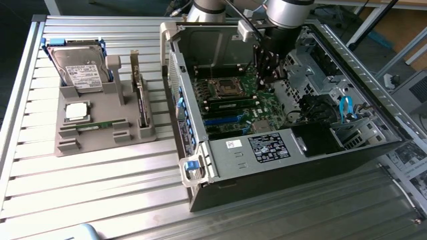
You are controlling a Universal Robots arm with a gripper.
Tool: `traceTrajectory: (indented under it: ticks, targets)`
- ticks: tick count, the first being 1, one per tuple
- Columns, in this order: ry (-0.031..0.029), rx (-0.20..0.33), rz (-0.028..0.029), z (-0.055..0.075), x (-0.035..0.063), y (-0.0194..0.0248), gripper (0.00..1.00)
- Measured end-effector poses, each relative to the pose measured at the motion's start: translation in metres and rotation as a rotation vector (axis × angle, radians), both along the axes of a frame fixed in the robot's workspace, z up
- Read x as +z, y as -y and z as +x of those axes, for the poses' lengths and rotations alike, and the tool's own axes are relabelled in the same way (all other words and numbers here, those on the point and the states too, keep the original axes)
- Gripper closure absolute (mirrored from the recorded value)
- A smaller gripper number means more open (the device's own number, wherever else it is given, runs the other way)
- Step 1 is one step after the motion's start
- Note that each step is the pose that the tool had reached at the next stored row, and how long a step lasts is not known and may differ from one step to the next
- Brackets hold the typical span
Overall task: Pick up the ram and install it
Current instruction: 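Press down the ram until it locks into place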
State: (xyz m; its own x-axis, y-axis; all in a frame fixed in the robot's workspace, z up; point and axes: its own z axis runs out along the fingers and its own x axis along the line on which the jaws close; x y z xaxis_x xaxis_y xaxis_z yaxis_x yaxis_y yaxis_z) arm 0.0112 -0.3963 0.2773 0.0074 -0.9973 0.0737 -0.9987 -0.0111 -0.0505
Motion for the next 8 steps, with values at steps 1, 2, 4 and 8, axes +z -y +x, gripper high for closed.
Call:
traceTrajectory:
  ticks: [1,2,4,8]
  targets:
    - [-0.0004,0.0,0.0001,0.0,-0.002,0.0,0.89]
    - [-0.0006,0.0,-0.0001,0.0,-0.0037,0.0,0.89]
    - [-0.0009,0.0,-0.0001,0.0,-0.0074,0.0,0.89]
    - [-0.002,0.0,0.0,0.0,-0.0146,0.0,0.89]
